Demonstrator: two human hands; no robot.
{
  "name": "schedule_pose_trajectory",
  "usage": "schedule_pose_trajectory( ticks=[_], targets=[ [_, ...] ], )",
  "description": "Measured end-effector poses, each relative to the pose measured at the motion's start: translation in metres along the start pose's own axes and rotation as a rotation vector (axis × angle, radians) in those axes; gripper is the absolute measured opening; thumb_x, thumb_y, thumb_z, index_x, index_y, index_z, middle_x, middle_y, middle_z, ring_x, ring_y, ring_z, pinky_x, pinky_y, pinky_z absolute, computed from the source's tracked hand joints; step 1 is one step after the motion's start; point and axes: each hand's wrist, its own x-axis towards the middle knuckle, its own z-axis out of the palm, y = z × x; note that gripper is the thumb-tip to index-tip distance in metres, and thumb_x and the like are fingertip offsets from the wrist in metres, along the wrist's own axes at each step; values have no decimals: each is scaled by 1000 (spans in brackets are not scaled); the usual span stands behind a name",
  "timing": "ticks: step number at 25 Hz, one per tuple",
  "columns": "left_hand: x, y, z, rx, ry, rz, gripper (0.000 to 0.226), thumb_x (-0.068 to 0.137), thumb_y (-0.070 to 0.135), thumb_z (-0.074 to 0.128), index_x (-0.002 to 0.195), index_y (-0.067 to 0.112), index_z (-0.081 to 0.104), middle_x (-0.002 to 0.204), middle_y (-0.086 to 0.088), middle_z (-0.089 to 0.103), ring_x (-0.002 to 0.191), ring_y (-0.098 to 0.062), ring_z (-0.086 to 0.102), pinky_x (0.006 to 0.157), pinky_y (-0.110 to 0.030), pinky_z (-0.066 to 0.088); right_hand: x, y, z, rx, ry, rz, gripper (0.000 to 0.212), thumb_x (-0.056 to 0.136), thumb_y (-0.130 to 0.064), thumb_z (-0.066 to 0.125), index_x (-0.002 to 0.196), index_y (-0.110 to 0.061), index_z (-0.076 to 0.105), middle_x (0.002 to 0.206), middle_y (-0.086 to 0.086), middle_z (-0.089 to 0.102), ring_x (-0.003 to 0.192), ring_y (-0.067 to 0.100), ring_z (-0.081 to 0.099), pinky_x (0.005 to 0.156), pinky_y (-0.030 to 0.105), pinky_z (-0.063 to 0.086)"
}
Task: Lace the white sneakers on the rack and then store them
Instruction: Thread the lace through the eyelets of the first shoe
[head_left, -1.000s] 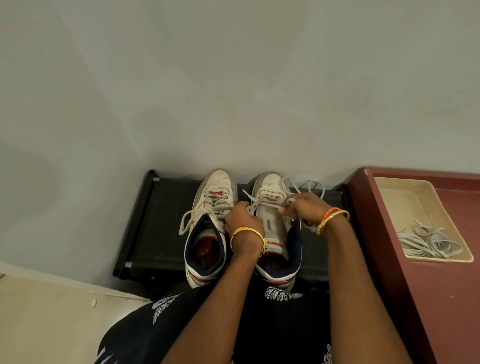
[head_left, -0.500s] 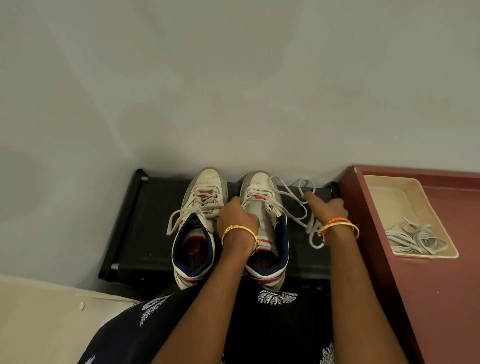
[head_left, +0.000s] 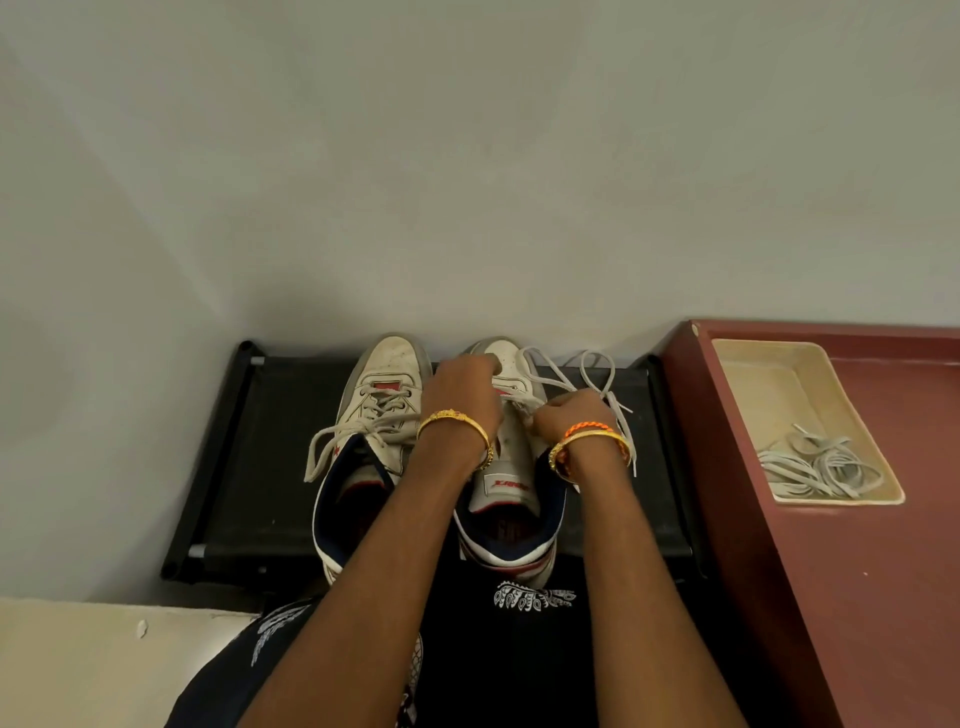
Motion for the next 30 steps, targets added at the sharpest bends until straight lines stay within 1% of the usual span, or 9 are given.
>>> schedule_pose_trajectory(
  ticks=[3,8,11,14,16,19,24,27,30],
  targets=[
    [3,13,7,263,-109,94,31,91,12,52,121,16,60,122,-9,58,119,-28,47,90,-39,45,6,5,-16,86,-112,52,16,85,-18,64,74,-7,64,88,11,65,79,21,58,70,29,48],
    [1,14,17,312,-195,119,41,90,19,56,129,17,45,131,-6,50,131,-29,30,99,-43,35,4,3,-27,146,-229,52,30,89,-6,60,115,8,61,118,16,63,118,28,55,100,35,42],
    [0,8,17,160,-242,75,44,84,19,60,124,20,41,121,-9,54,125,-30,32,98,-43,35,5,5,-25,182,-207,52,21,87,-7,63,104,4,66,109,14,66,101,24,60,90,31,45],
    [4,-1,18,2,-258,-8,34,79,27,64,109,22,49,111,-10,54,112,-29,44,93,-38,41,5,6,-19,157,-196,65,9,87,-13,63,88,-5,64,90,8,63,72,14,55,60,22,44],
    [4,0,14,-243,-116,-26,15,79,23,66,90,20,57,93,-4,61,90,-22,56,76,-28,46,6,5,-19,147,-174,79,13,87,-15,61,76,-8,60,79,4,60,60,10,48,47,21,33],
    [3,-4,-10,-707,182,-140,17,77,11,70,73,17,54,68,3,56,60,-11,51,53,-17,41,7,5,-18,195,-194,84,22,91,-17,58,101,2,65,91,8,62,69,14,49,52,21,34],
    [6,-44,-42,-1331,611,-703,26,85,2,52,105,16,44,98,-13,56,54,-14,53,44,-22,47,8,9,-15,326,-133,155,12,85,-14,64,89,-3,64,91,12,65,77,20,57,68,30,46],
    [3,-37,-49,-1478,666,-547,36,93,0,41,124,17,32,120,-18,51,55,-18,63,59,-28,57,8,9,-15,324,-146,167,17,86,-8,60,100,1,64,90,12,65,68,16,55,54,25,43],
    [0,-19,-68,-1452,701,-360,24,96,11,48,116,17,37,121,-13,55,56,-22,68,54,-28,55,7,7,-15,256,-159,138,23,88,-10,58,106,2,63,85,10,63,62,12,51,50,23,39]
  ],
)
